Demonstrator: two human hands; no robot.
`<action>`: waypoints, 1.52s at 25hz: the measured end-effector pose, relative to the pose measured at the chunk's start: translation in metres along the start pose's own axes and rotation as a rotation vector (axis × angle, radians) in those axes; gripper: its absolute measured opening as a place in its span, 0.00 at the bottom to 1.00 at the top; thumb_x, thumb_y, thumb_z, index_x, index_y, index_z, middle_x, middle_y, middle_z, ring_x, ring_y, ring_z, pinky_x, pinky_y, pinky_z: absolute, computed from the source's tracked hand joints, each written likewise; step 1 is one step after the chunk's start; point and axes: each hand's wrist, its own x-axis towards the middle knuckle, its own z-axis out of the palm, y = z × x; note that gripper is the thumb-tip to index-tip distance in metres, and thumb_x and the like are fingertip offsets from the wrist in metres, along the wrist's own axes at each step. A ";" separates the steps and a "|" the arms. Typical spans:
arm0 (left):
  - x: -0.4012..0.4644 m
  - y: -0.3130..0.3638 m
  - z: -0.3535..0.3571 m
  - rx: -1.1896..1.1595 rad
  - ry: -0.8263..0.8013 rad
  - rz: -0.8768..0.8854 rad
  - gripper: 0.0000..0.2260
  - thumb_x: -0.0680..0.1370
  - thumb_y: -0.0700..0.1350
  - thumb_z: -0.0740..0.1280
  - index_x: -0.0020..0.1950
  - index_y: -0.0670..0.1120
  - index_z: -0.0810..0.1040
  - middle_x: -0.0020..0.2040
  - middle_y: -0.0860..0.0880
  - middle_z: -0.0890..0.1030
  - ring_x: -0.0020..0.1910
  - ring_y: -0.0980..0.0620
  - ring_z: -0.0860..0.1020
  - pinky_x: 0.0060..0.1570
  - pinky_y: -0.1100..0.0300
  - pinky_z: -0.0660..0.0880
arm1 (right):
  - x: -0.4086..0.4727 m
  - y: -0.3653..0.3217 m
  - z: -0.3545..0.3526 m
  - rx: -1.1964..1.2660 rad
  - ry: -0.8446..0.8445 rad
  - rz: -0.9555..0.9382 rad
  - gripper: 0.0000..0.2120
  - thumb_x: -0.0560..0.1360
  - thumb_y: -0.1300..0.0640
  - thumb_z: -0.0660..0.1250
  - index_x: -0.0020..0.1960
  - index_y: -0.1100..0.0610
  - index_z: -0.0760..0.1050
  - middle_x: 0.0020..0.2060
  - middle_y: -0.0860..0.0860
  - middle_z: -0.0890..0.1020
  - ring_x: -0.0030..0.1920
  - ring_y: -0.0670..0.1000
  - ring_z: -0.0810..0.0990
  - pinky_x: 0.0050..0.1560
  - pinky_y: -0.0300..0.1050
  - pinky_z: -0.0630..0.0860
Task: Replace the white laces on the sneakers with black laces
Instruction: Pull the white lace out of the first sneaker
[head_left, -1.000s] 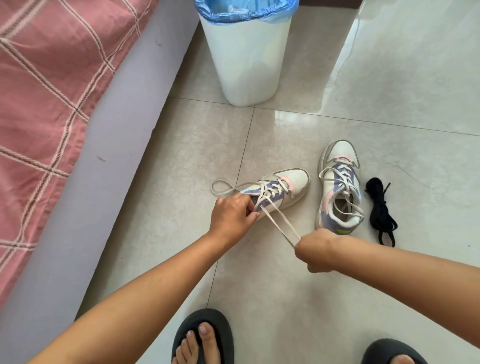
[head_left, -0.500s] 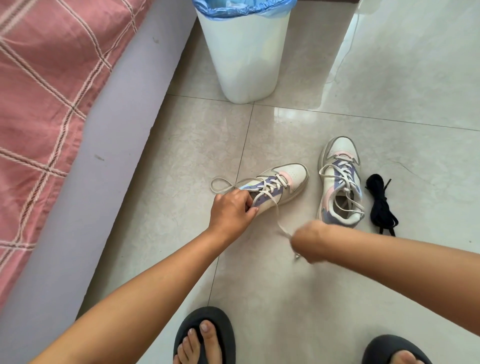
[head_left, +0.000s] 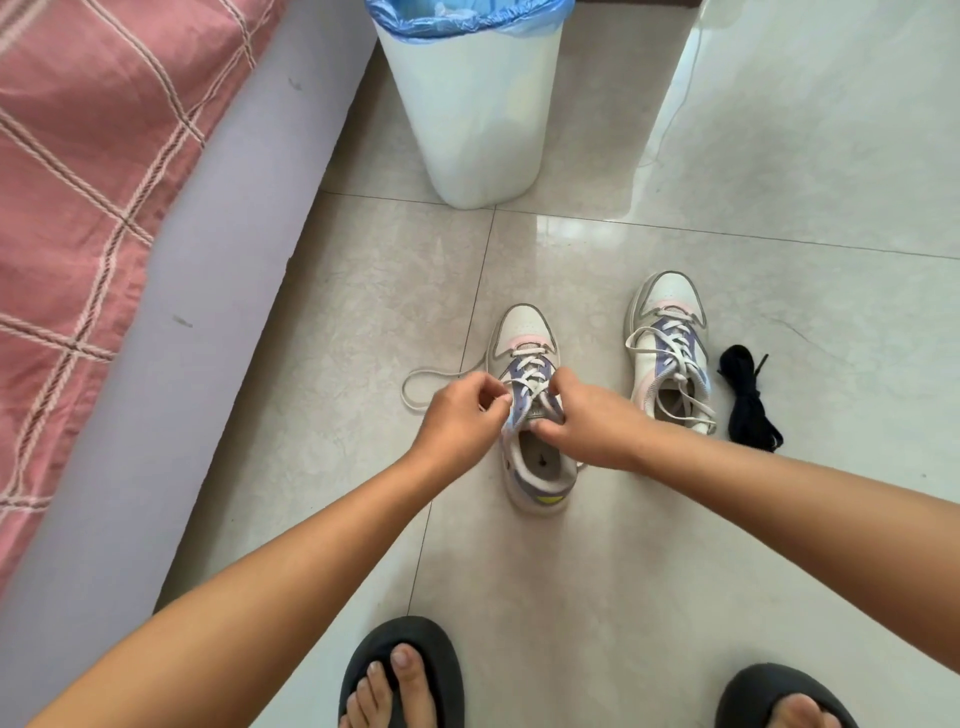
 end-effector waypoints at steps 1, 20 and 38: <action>0.002 -0.003 0.000 0.075 -0.017 -0.015 0.06 0.75 0.46 0.68 0.50 0.47 0.75 0.40 0.52 0.76 0.40 0.54 0.75 0.38 0.65 0.69 | 0.001 -0.002 0.005 -0.046 0.011 -0.017 0.20 0.78 0.48 0.60 0.62 0.59 0.61 0.53 0.57 0.79 0.53 0.59 0.78 0.41 0.46 0.66; -0.005 -0.026 0.017 0.126 -0.166 0.021 0.14 0.72 0.55 0.71 0.47 0.47 0.72 0.40 0.54 0.76 0.39 0.54 0.74 0.41 0.56 0.71 | -0.005 0.034 0.015 -0.077 0.153 -0.132 0.12 0.78 0.52 0.59 0.57 0.56 0.61 0.43 0.53 0.78 0.45 0.59 0.77 0.39 0.46 0.66; 0.031 -0.006 0.007 1.086 0.137 0.458 0.10 0.63 0.46 0.76 0.38 0.45 0.78 0.35 0.49 0.79 0.32 0.49 0.79 0.34 0.61 0.70 | 0.008 0.027 0.020 -0.359 0.214 -0.164 0.09 0.78 0.61 0.57 0.58 0.57 0.63 0.50 0.54 0.74 0.52 0.56 0.72 0.39 0.47 0.64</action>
